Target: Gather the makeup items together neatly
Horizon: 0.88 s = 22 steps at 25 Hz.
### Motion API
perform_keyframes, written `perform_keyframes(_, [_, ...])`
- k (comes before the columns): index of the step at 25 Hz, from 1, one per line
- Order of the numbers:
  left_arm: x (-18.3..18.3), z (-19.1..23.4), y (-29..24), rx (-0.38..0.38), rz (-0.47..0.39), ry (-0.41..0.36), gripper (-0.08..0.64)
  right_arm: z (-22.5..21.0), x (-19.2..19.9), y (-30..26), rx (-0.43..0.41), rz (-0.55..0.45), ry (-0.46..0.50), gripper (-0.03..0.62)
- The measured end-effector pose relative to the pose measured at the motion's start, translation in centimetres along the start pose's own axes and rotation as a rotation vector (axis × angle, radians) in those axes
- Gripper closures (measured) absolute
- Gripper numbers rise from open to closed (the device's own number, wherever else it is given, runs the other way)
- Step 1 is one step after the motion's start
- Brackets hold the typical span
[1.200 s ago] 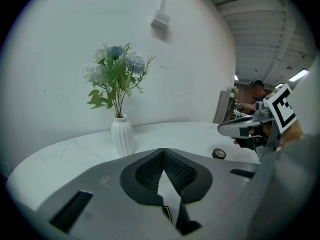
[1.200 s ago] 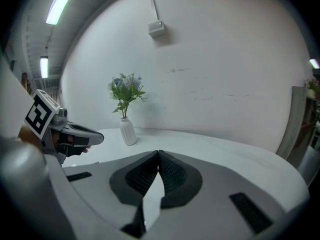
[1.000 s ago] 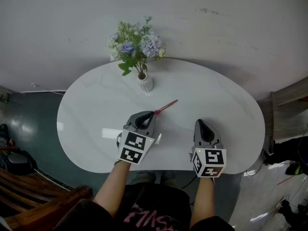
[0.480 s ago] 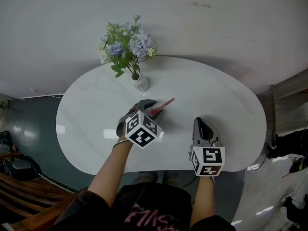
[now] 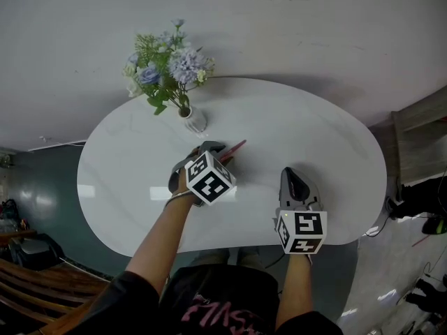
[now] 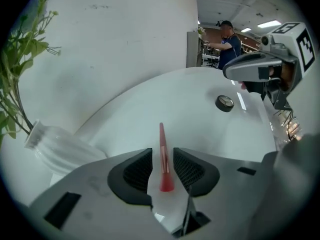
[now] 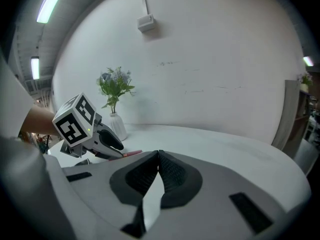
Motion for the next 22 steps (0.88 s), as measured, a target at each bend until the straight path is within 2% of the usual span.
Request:
perform_keyframes(5, [0.2,-0.2,-0.9,0.045,0.027,0.008,0.43,-0.7,0.2,-0.1,0.016,0.004,-0.012,0.529])
perform_keyframes(10, [0.1,-0.5,-1.0,0.097,0.018,0.038,0.484,-1.1,0.5,0.0,0.03,0.006,-0.02,0.529])
perform_keyframes(12, [0.2,-0.8,-1.1,0.1,0.021,0.03,0.511,-1.1,0.6,0.1,0.032,0.007,-0.021,0.529])
perform_keyframes(16, [0.1,-1.0,-1.0,0.106,0.025,0.024,0.512,-1.2,0.6,0.3,0.033,-0.001,-0.037,0.529])
perform_keyframes(19, [-0.1,-1.8,-0.7,0.121,0.028,-0.013,0.512,-1.3,0.5,0.5,0.034,-0.01,-0.048,0.529])
perform_keyframes(22, [-0.9,-3.7,-0.1,0.152,0.022,-0.096,0.512,-1.5,0.6,1.0,0.042,-0.016,-0.052,0.529])
Point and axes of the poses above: the fingertips, and each gripper's own axes: y backward along the fingers, z to its left, x out of its underside, the point moved 6 cm from there along y, backward along the fingers, and after that the axes turned 9 degrees about -y, right-handed, at the moved point
